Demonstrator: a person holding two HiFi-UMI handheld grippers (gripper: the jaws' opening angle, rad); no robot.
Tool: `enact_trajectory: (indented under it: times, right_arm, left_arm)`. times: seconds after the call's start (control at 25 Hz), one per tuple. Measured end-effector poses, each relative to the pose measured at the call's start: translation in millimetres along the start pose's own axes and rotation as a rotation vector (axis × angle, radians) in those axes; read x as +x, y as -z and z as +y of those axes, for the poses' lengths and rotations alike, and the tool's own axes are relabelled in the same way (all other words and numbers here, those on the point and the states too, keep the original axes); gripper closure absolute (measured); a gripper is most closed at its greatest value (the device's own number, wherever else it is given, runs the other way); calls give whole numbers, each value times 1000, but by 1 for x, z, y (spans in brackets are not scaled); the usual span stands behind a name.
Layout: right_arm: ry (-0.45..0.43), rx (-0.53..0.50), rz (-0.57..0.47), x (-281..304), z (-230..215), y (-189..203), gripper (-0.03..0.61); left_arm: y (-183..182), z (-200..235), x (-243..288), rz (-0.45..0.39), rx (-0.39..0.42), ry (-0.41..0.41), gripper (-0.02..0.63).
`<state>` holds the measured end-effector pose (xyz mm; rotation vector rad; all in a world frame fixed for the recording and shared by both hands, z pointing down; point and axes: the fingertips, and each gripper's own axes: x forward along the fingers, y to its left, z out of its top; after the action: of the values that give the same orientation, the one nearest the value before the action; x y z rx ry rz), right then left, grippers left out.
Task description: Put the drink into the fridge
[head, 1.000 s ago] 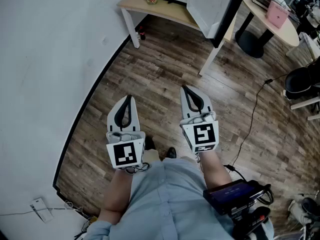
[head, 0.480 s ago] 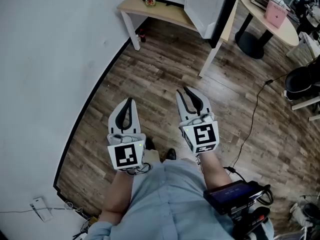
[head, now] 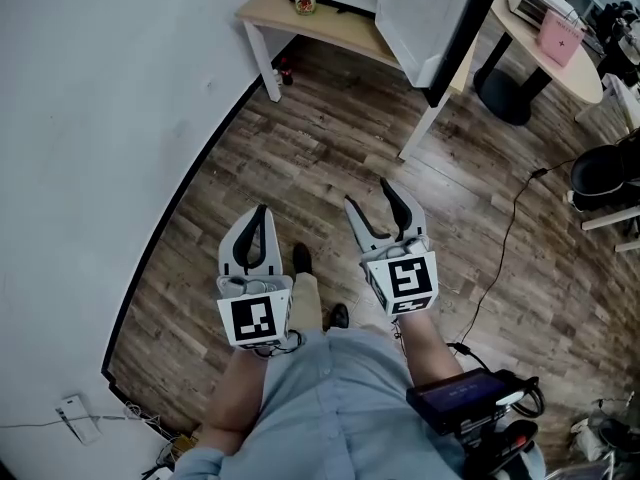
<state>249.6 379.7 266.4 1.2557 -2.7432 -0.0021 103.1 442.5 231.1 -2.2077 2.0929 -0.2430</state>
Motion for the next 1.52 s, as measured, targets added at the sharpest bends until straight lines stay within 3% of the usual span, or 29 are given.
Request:
enact_trajectory:
  times: [0.4, 0.88, 1.52]
  right_arm:
    - [27, -17, 37, 117, -32, 9, 319]
    - [83, -54, -32, 270, -67, -49, 322]
    - [113, -34, 16, 366, -101, -25, 324]
  left_arm:
    - [27, 64, 107, 31, -29, 3, 606]
    - [-3, 161, 243, -50, -18, 27, 606]
    - [39, 191, 339, 18, -21, 87, 606]
